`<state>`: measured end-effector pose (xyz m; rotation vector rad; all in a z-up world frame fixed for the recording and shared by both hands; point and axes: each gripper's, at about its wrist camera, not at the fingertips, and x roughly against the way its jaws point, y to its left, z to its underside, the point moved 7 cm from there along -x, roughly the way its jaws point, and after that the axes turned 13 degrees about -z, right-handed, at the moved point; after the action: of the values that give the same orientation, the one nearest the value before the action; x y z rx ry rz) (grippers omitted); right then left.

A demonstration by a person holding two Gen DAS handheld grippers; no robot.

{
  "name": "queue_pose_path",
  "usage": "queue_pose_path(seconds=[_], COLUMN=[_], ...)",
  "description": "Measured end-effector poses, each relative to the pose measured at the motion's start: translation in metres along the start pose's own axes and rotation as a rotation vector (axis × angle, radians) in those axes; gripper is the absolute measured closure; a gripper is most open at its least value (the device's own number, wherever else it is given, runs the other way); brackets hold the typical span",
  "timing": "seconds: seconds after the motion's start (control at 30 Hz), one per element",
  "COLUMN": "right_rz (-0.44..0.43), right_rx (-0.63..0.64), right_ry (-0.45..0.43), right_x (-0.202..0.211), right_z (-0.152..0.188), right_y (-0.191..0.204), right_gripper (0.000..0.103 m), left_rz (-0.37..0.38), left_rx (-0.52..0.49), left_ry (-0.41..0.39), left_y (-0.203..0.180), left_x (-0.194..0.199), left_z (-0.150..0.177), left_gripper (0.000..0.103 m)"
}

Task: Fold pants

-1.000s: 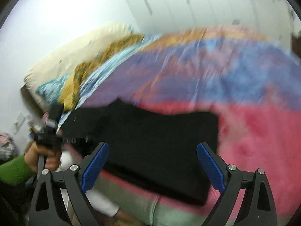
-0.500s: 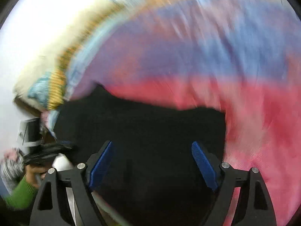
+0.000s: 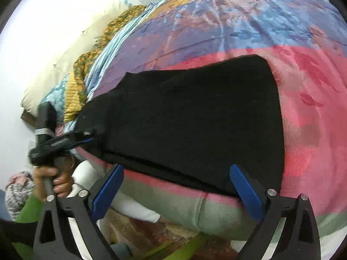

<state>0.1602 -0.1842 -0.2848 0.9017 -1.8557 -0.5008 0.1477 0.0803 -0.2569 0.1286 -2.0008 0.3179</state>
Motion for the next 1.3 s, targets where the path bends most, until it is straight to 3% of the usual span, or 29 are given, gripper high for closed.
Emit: queue_pose_path(seconds=[0.13, 0.23, 0.43, 0.77, 0.97, 1.17, 1.3], right_rz=[0.026, 0.143, 0.352, 0.520, 0.528, 0.476, 0.427], right_rx=[0.070, 0.125, 0.038, 0.015, 0.008, 0.008, 0.001], right_ry=[-0.161, -0.265, -0.316, -0.341, -0.347, -0.355, -0.420], right_x=[0.035, 0.055, 0.072, 0.106, 0.107, 0.107, 0.118], right_z=[-0.021, -0.026, -0.002, 0.021, 0.024, 0.026, 0.026], right_y=[0.028, 0.031, -0.003, -0.033, -0.035, -0.034, -0.031], right_gripper=[0.005, 0.000, 0.000, 0.000, 0.000, 0.000, 0.000], left_rz=[-0.025, -0.037, -0.116, -0.187, -0.210, -0.223, -0.229], left_rx=[0.033, 0.076, 0.033, 0.032, 0.048, 0.065, 0.063], left_ry=[-0.084, -0.146, -0.248, -0.304, -0.317, -0.326, -0.326], left_y=[0.014, 0.025, 0.030, 0.031, 0.037, 0.040, 0.041], left_x=[0.017, 0.026, 0.042, 0.047, 0.048, 0.047, 0.046], left_z=[0.007, 0.011, 0.023, 0.027, 0.029, 0.028, 0.029], left_gripper=[0.026, 0.026, 0.022, 0.017, 0.017, 0.017, 0.017])
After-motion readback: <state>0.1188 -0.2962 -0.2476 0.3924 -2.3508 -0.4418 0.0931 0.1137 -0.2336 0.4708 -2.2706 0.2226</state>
